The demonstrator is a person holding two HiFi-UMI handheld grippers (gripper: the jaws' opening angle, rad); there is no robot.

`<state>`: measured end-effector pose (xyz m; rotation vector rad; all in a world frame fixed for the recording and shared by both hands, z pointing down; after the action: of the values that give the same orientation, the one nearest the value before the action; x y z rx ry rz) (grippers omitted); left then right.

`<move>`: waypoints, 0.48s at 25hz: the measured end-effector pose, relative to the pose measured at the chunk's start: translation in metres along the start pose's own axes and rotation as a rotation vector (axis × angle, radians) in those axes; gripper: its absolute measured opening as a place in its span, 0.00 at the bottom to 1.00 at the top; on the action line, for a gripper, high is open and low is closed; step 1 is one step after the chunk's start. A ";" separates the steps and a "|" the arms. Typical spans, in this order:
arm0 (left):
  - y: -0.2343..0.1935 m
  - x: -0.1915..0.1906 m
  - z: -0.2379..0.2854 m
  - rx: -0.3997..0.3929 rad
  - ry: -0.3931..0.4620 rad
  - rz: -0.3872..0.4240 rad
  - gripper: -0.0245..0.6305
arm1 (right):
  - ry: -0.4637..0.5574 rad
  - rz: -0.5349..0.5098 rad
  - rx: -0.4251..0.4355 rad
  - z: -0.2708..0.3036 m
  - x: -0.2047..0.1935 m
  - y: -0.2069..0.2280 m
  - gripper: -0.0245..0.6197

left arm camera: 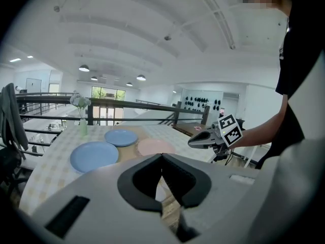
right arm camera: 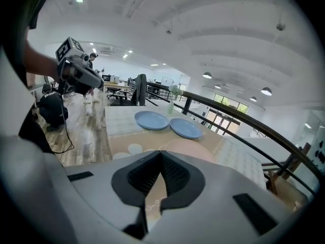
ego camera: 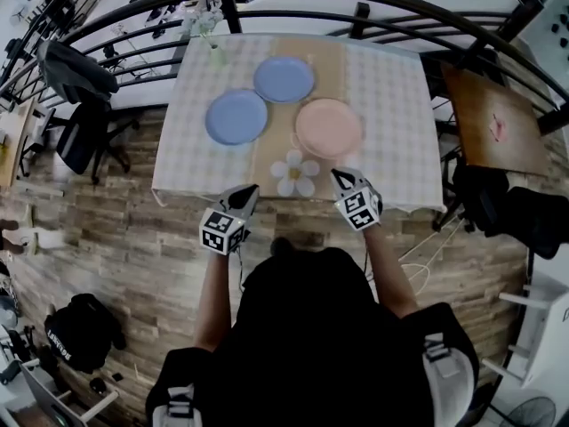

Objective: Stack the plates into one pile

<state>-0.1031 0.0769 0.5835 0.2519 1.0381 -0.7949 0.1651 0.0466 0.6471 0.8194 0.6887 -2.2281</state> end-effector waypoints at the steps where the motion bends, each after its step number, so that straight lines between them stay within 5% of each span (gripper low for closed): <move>1: -0.003 0.001 0.000 -0.006 -0.004 0.009 0.04 | -0.007 0.008 -0.001 0.001 -0.001 -0.002 0.04; 12: -0.031 0.004 0.003 -0.034 -0.048 0.026 0.04 | -0.042 0.031 0.019 0.033 0.006 -0.012 0.04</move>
<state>-0.1216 0.0515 0.5872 0.2161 1.0004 -0.7554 0.1406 0.0303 0.6675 0.7853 0.6320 -2.2204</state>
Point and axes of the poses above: the fingertips, and each gripper's own axes: z forward along the fingers, y to its right, x out of its top, the point moved 5 cm from there along -z, backward along the fingers, and after that the axes turned 7 degrees about -y, right-handed, at the moved point
